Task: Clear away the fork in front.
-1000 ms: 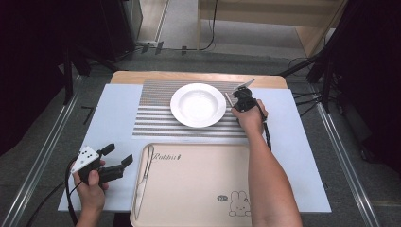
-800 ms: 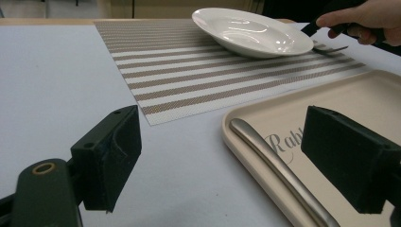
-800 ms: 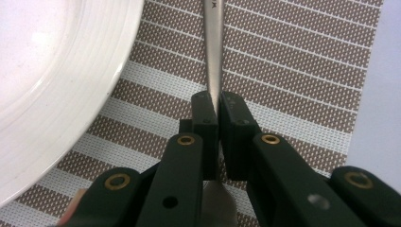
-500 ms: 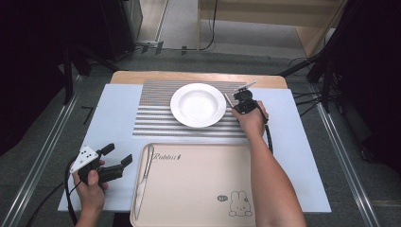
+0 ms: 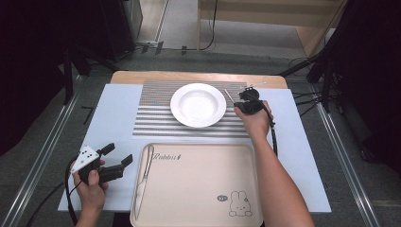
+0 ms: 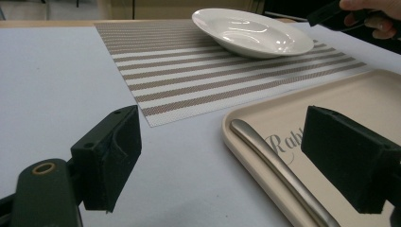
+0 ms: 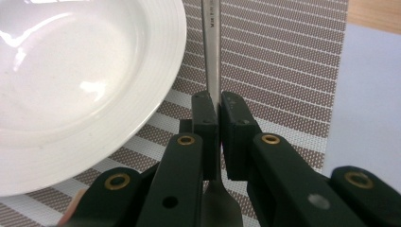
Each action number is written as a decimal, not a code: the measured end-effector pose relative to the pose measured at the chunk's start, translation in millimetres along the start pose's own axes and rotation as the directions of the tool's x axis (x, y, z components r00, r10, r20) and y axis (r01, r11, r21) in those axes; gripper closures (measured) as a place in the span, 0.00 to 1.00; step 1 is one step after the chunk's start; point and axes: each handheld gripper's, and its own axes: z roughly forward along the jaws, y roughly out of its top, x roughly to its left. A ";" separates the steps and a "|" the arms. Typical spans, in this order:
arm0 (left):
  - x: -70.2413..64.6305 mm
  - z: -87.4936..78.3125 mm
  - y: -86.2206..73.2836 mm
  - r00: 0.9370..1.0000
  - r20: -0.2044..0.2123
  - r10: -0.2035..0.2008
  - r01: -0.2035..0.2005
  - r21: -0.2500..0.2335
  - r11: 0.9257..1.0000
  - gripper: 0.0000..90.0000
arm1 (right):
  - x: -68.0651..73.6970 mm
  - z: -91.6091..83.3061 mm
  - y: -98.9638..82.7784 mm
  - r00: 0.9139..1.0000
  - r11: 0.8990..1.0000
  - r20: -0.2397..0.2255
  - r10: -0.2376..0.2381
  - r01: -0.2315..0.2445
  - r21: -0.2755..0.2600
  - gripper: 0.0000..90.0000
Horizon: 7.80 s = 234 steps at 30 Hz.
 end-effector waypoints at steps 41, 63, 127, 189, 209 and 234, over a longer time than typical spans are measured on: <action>-75.4 29.9 50.8 0.986 0.132 0.098 -0.096 -0.019 0.995 0.15 | 21.8 -88.1 -102.5 0.989 0.945 -0.134 -0.064 0.017 -0.328 0.94; -115.4 63.2 68.3 0.957 0.284 0.067 -0.064 -0.019 0.998 0.15 | 61.8 -117.7 -142.8 0.968 0.914 -0.208 -0.138 0.043 -0.404 0.94; -138.1 87.9 50.1 0.912 0.351 -0.210 0.171 0.139 0.975 0.55 | 156.1 -110.4 -176.8 0.883 0.857 -0.296 -0.364 0.193 -0.477 0.93; -75.7 47.1 66.8 0.844 0.501 -0.192 0.115 0.181 0.977 0.97 | 35.8 -134.0 -180.0 0.986 0.866 -0.114 -0.124 0.051 -0.497 0.00; -62.7 40.5 64.4 0.828 0.517 -0.218 0.085 0.269 0.959 0.97 | -20.2 -152.9 -209.4 1.000 0.864 -0.007 -0.031 0.023 -0.503 0.00; -50.5 46.0 46.5 0.769 0.565 -0.299 0.086 0.373 0.924 0.97 | -57.2 -152.2 -232.8 0.998 0.872 0.042 0.046 -0.020 -0.489 0.00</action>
